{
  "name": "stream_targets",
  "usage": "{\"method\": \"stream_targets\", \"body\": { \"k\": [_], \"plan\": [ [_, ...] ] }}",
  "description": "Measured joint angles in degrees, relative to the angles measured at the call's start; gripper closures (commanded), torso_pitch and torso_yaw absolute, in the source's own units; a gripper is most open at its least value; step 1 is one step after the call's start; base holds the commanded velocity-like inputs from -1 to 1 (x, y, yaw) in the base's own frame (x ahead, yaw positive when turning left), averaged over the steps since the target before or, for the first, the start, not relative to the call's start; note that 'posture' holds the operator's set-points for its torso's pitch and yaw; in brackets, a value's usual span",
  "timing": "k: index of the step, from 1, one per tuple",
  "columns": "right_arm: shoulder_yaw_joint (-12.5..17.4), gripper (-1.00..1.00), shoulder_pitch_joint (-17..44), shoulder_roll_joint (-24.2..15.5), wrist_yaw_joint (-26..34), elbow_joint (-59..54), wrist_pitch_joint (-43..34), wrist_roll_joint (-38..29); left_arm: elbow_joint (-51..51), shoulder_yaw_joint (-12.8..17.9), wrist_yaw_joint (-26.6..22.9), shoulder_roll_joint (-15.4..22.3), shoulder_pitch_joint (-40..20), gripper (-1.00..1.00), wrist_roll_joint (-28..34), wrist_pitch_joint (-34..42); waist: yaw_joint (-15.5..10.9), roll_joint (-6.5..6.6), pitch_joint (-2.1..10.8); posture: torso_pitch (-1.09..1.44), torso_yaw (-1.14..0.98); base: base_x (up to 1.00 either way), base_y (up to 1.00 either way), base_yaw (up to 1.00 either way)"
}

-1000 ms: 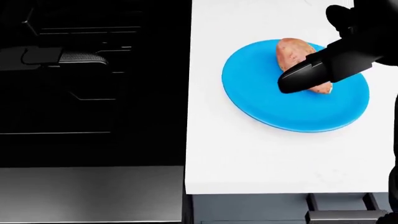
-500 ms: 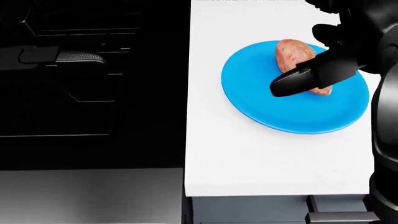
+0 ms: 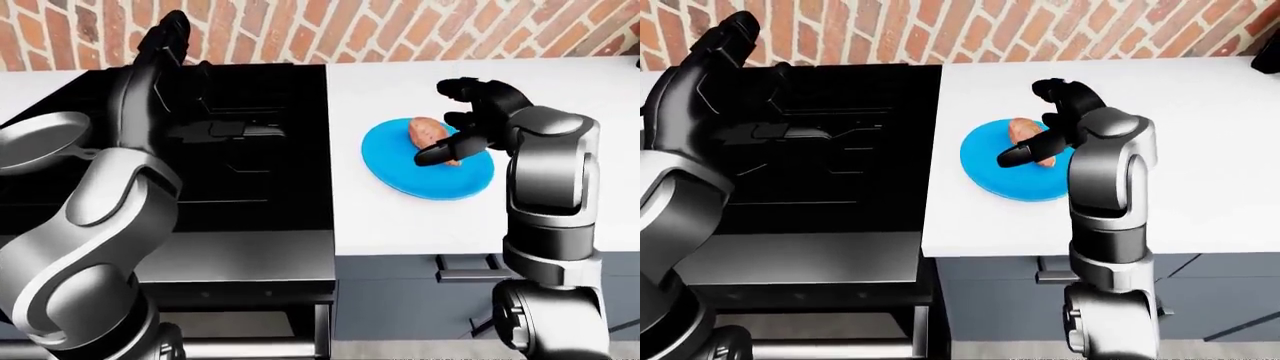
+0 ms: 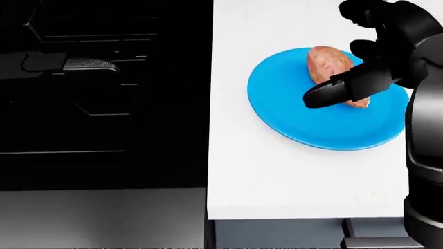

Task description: Pick the sweet potato from the plate and place it in the pan.

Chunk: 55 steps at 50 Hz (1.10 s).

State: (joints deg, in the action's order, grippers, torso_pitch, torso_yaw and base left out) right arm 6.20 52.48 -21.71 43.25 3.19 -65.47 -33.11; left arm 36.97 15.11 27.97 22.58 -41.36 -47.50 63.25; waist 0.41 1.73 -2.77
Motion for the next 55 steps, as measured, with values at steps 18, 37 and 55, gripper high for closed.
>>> {"method": "stream_targets", "body": {
  "k": [18,37,55],
  "plan": [
    [0.6,-0.8,1.2,0.7,-10.4,-8.2,6.2,7.7,0.0,-0.1,0.7,0.1,-0.4,-1.0,-0.8,0.2,-0.1,-0.07,0.05,0.0,0.0,0.0,0.0,0.0],
    [0.7,-0.72,0.2,1.0,-19.2,-12.8,11.5,12.6,0.1,0.1,0.7,0.1,0.0,-1.0,-1.1,0.1,-0.2,-0.22,0.12,0.0,0.0,0.0,0.0,0.0],
    [-0.2,-0.68,-0.2,1.5,-22.6,-15.1,14.9,11.5,-0.1,0.0,0.5,0.1,0.1,-1.0,-0.8,-0.2,-0.3,-0.33,0.15,0.0,0.0,0.0,0.0,0.0]
  ]
}}
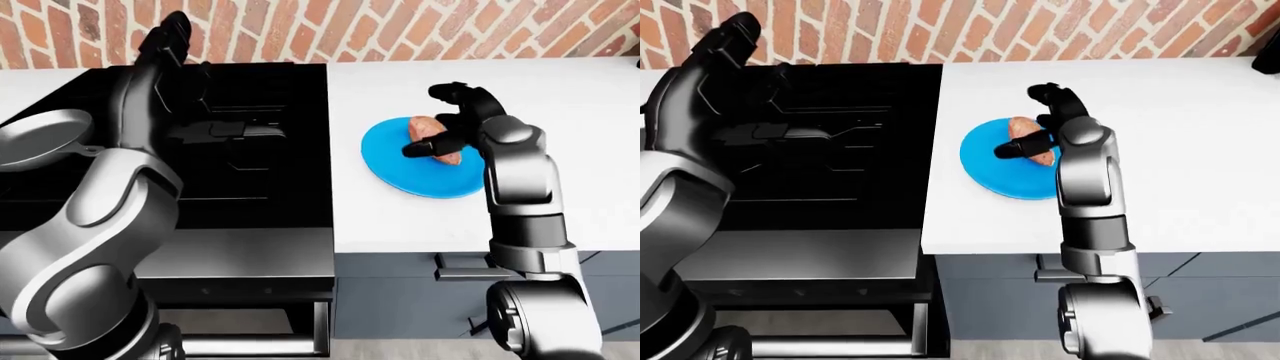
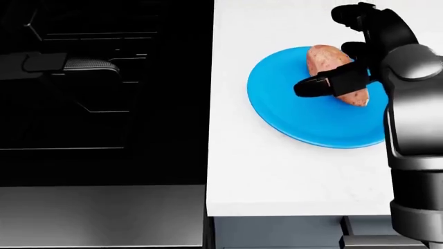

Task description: Pick the sweet potato from the plate and place it in the pan.

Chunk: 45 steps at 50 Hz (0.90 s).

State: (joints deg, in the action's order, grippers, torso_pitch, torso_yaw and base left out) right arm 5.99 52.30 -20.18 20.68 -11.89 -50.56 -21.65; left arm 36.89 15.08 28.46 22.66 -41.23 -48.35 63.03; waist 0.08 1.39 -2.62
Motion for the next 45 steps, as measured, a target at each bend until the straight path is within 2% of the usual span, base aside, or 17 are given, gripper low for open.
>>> {"method": "stream_targets", "body": {
  "k": [14,23,45],
  "plan": [
    [-0.8,-0.62,0.0,0.7,-0.4,-1.8,2.8,-5.2,-0.1,-0.1,0.4,0.2,-0.1,-1.0,-0.5,0.0,0.0,0.07,0.01,0.0,0.0,0.0,0.0,0.0],
    [-0.8,-0.44,0.2,0.9,-0.3,-2.6,3.5,-6.4,-0.3,0.0,0.5,0.3,-0.3,-1.0,-0.6,-0.1,0.1,0.08,0.02,0.0,0.0,0.0,0.0,0.0],
    [-1.7,-0.37,1.2,1.9,-0.1,-5.7,6.0,-10.2,-0.3,-0.1,1.0,0.4,-0.3,-1.0,-1.2,-0.3,0.1,0.2,0.0,0.0,0.0,0.0,0.0,0.0]
  ]
}}
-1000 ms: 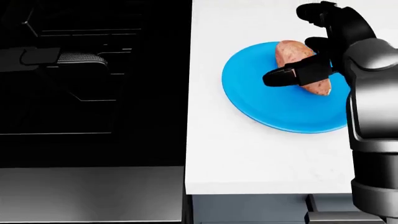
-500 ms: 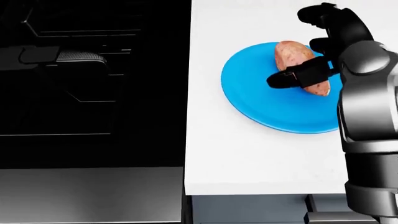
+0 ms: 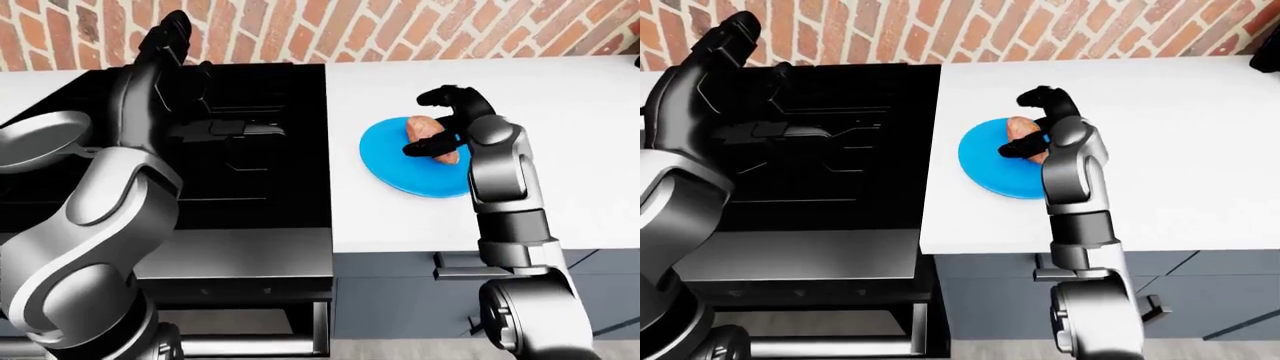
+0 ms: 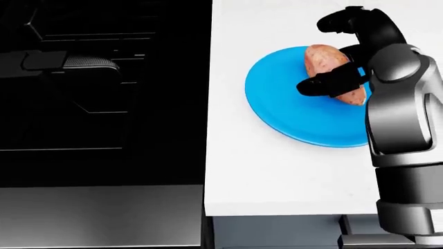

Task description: Pick the sweet potato from the plate and place it in the pan.

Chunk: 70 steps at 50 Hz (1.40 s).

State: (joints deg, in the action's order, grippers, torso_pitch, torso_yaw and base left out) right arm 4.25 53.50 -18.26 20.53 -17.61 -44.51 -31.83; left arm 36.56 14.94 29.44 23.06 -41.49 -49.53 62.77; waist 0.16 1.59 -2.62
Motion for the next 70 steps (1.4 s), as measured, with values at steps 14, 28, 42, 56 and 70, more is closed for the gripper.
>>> {"method": "stream_targets", "body": {
  "k": [14,28,42,56,70],
  "plan": [
    [-0.3,-0.29,0.2,0.5,-0.5,-2.3,2.8,-3.1,-0.2,-0.1,-0.2,-0.1,0.1,-1.0,0.3,-0.2,0.0,-0.01,0.14,0.0,0.0,0.0,0.0,0.0],
    [-1.3,-0.18,0.2,1.1,0.4,-2.4,3.8,-8.1,0.1,0.5,0.4,0.2,-0.2,-1.0,-0.6,0.3,0.0,-0.03,0.25,0.0,0.0,0.0,0.0,0.0],
    [-1.3,0.03,0.7,1.4,1.1,-4.1,5.5,-11.3,-0.2,0.3,0.8,0.5,-0.2,-1.0,-1.1,-0.1,0.0,-0.08,0.33,0.0,0.0,0.0,0.0,0.0],
    [-1.6,0.28,4.0,0.5,3.5,-6.0,4.3,-14.0,0.0,0.4,1.0,0.6,-0.3,-1.0,-1.4,0.0,0.0,0.22,-0.19,0.0,0.0,0.0,0.0,0.0],
    [-1.9,1.0,13.3,-1.2,8.6,-9.4,2.7,-19.7,-0.2,0.3,1.4,0.9,-0.3,-1.0,-2.1,-0.4,0.3,0.68,-0.42,0.0,0.0,0.0,0.0,0.0]
  ]
}}
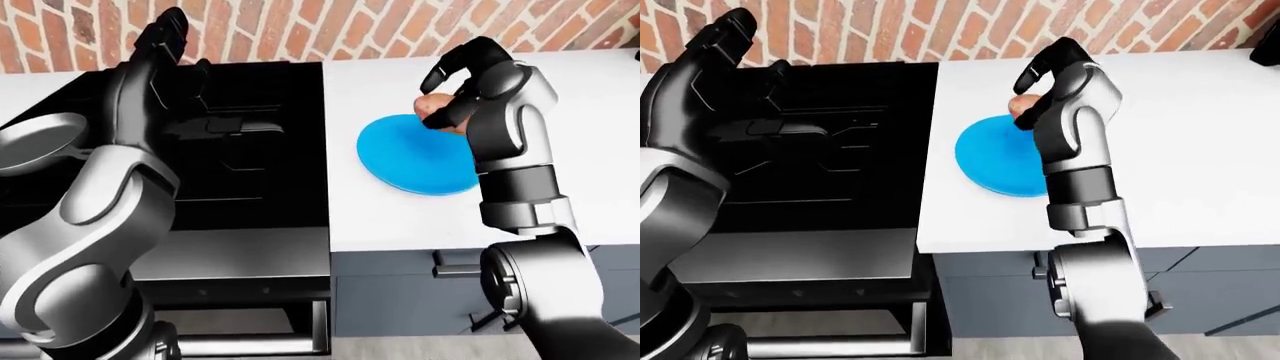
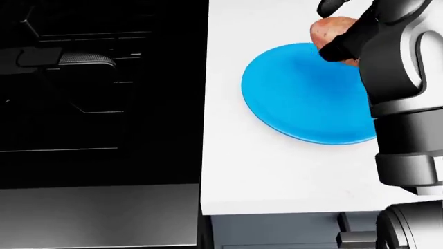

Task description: Pick the sweet potato from the plate and place it in the pan.

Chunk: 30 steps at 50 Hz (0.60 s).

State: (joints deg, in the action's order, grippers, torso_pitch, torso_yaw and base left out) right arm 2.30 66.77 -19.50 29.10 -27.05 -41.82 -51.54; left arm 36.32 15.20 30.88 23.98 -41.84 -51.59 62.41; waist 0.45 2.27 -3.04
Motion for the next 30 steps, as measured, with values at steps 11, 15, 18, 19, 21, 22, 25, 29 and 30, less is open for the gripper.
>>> {"method": "stream_targets", "body": {
  "k": [11,15,18,19,21,22,25,29,30],
  "plan": [
    [1.0,1.0,9.7,0.4,5.6,-1.9,-5.1,-1.6,0.0,0.2,0.2,0.1,0.0,-1.0,-0.5,0.0,0.3,0.28,-0.32,0.0,0.0,0.0,0.0,0.0],
    [1.6,1.0,11.3,0.6,6.6,-0.4,-8.3,0.4,0.5,0.2,0.5,0.2,0.1,-1.0,-0.9,0.1,0.2,0.24,-0.38,0.0,0.0,0.0,0.0,0.0],
    [2.9,1.0,11.3,1.0,6.4,1.5,-11.2,3.3,0.7,0.2,0.8,0.2,0.2,-1.0,-1.1,0.3,0.1,0.18,-0.42,0.0,0.0,0.0,0.0,0.0],
    [3.0,1.0,11.3,1.0,6.3,2.2,-12.2,4.4,0.8,0.3,0.9,0.2,0.2,-1.0,-1.2,0.4,0.1,0.18,-0.47,0.0,0.0,0.0,0.0,0.0],
    [1.9,1.0,11.5,0.2,6.9,3.0,-14.4,5.9,0.9,0.2,1.2,0.3,0.1,-1.0,-1.4,0.5,0.1,0.21,-0.59,0.0,0.0,0.0,0.0,0.0],
    [1.3,1.0,11.7,-0.2,7.4,3.3,-15.3,6.3,1.0,0.2,1.2,0.3,0.1,-1.0,-1.4,0.5,0.1,0.22,-0.63,0.0,0.0,0.0,0.0,0.0],
    [-0.3,1.0,12.7,-1.1,9.4,3.6,-17.5,6.4,0.7,0.1,1.3,0.4,0.0,-1.0,-1.7,0.6,0.1,0.28,-0.76,0.0,0.0,0.0,0.0,0.0],
    [-0.3,1.0,13.5,-1.2,11.9,5.3,-19.5,5.9,1.4,0.9,2.3,0.5,0.0,-1.0,-2.6,1.2,0.2,0.41,-0.8,0.0,0.0,0.0,0.0,0.0],
    [-0.2,1.0,13.7,-1.3,12.4,5.9,-20.2,5.7,1.9,1.1,2.6,0.6,0.3,-1.0,-3.1,1.4,0.3,0.47,-0.83,0.0,0.0,0.0,0.0,0.0]
  ]
}}
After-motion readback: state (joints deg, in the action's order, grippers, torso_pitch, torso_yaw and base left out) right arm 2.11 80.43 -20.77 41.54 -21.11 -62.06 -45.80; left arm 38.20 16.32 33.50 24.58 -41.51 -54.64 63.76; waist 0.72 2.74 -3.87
